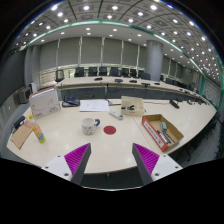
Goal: Pour water
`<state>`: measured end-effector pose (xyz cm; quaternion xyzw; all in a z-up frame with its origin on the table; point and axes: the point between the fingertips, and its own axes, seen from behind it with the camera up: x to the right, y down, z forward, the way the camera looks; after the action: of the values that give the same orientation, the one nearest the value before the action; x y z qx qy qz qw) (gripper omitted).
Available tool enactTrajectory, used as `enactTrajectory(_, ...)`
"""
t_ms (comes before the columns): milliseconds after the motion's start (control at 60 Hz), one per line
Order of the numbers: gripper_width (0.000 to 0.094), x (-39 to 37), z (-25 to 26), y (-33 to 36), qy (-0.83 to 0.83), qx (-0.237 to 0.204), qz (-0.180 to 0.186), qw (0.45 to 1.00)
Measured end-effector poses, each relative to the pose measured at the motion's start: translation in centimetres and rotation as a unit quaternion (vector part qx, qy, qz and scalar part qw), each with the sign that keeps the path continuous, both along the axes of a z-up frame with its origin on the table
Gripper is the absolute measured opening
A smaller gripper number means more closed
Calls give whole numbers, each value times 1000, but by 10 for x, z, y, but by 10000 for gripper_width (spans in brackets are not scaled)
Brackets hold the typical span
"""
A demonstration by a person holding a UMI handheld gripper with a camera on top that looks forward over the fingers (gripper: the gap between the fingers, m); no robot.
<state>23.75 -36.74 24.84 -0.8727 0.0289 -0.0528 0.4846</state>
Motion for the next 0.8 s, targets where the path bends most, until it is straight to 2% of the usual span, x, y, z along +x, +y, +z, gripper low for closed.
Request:
enactTrajectory(217,859,-70,-26,16,-1,-13,42,999)
enactTrajectory(433,860,-219,-75,37,14,-33,118,992)
enactTrajectory(583,854,-339,-116,66,34,-27,158,986)
enactTrajectory(717,854,-420,-142,112,53,2,165,985)
enactTrajectory(800,857,-448,-150,150,61,31,153,986)
